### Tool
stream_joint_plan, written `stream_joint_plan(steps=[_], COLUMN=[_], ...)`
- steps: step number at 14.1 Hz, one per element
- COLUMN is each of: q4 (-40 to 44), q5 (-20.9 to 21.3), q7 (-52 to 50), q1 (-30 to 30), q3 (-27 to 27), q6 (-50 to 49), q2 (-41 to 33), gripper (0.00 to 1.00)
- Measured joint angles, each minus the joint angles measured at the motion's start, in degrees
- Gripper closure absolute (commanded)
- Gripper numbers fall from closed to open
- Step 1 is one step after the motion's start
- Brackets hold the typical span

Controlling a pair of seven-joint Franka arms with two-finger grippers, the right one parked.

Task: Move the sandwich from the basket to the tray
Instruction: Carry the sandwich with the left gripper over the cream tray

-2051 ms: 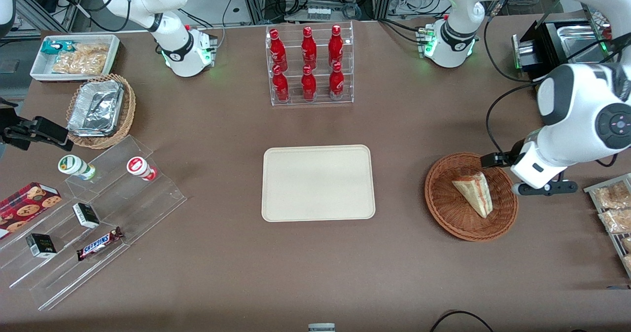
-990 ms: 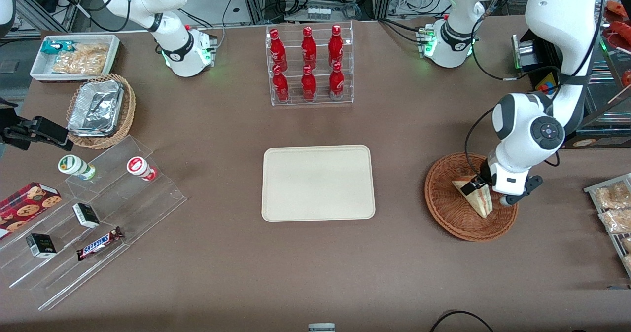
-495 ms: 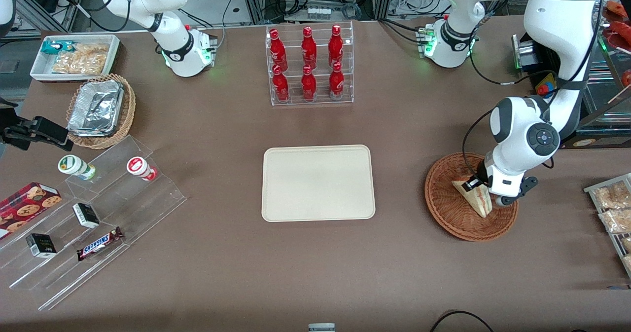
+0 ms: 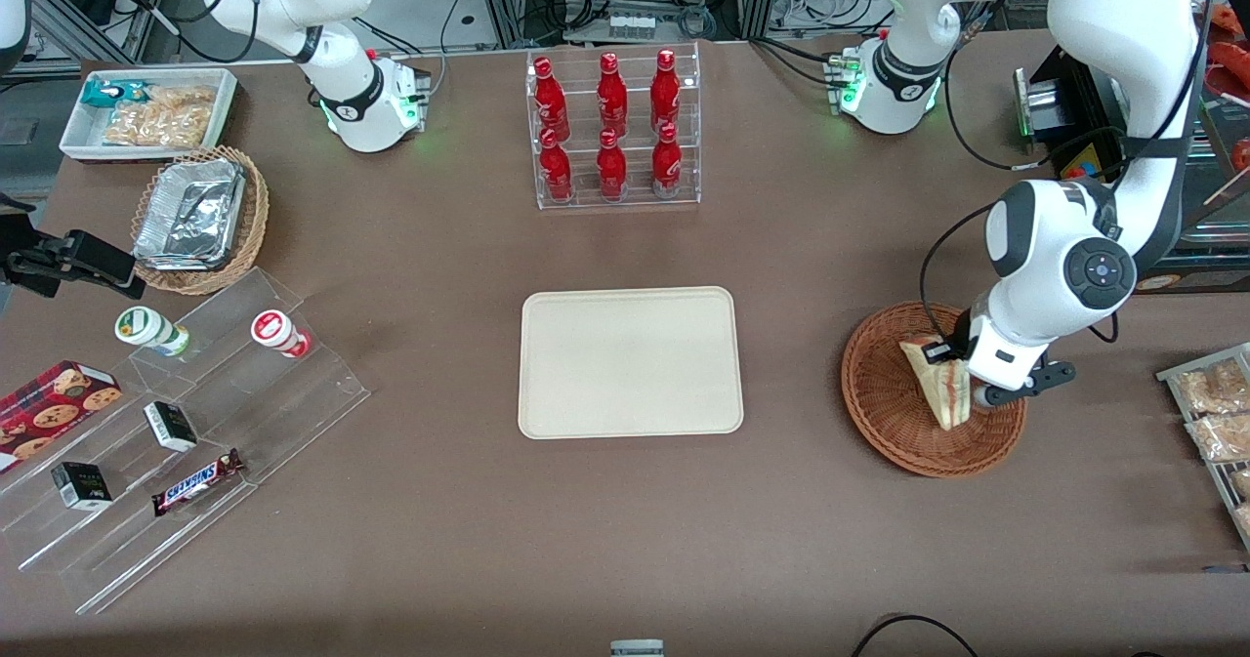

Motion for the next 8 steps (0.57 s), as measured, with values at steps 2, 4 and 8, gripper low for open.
stream_joint_plan(steps=[2,4,8], q4=[5.60,10.31,16.36], q5=[-0.08,-0.10,-0.14], q7=[-1.27,-4.20,-13.19], q1=[-4.11,-9.06,-18.58], q3=[-1.15,-1.74,-2.06], q6=[-8.38,-12.59,-12.36], q2=[0.67,2.11,8.10], gripper=[0.93,0.93,0.95])
